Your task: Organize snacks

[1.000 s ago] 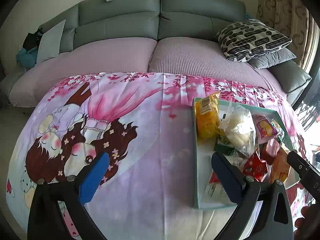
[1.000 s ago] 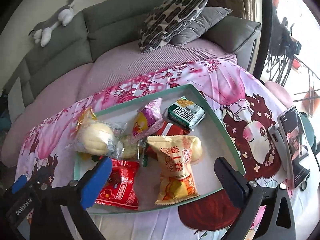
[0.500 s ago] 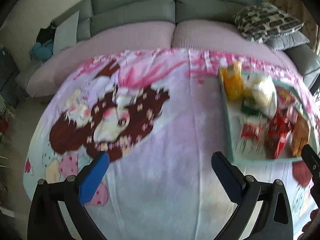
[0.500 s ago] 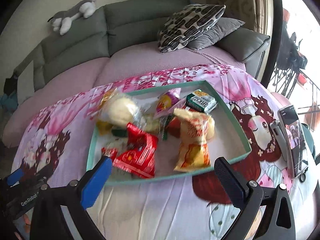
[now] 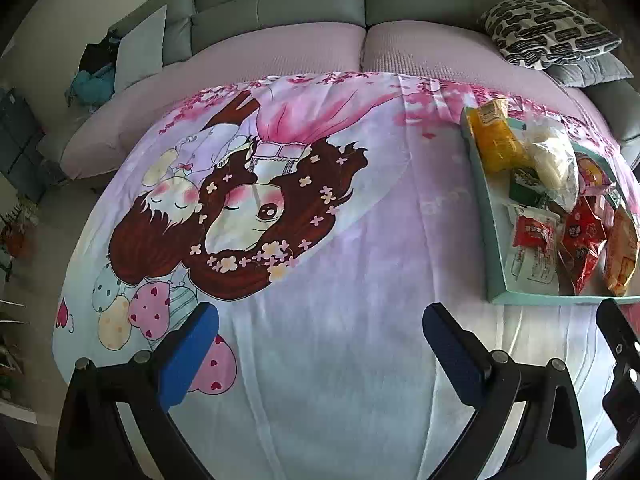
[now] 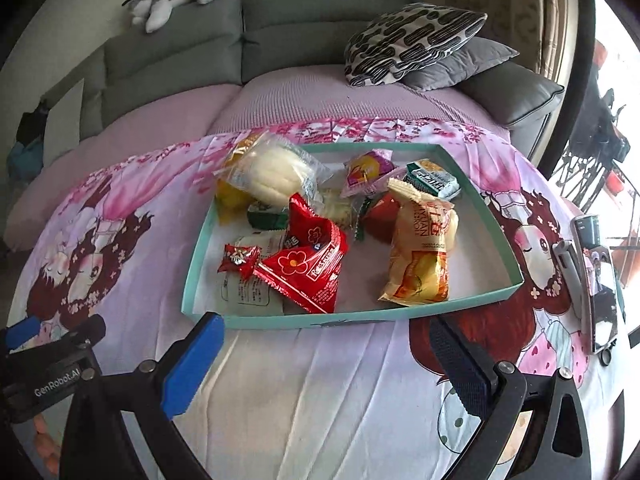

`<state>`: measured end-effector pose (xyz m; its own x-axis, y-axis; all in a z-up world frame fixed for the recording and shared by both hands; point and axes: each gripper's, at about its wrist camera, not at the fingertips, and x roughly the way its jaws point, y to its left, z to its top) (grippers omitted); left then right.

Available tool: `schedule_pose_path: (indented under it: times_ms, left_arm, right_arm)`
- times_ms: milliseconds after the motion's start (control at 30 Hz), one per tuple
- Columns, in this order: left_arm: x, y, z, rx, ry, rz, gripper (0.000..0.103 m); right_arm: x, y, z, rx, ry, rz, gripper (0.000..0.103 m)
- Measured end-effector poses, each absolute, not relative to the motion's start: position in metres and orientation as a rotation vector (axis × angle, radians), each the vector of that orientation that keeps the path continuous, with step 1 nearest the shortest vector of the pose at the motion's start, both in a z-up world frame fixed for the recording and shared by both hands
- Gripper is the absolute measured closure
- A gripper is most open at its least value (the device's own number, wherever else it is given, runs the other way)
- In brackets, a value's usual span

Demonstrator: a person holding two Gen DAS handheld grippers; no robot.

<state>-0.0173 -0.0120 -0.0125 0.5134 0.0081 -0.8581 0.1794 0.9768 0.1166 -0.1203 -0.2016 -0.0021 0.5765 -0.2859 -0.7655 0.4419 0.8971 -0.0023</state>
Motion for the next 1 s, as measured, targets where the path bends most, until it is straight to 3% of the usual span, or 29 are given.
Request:
schedule_pose_path:
  times_ms: [1000]
  left_arm:
    - [-0.006,-0.015,-0.024,0.202,1.064,-0.107,0.001]
  right_arm:
    - [-0.111,-0.215,-0.012,0.229,0.887,-0.432,0.0]
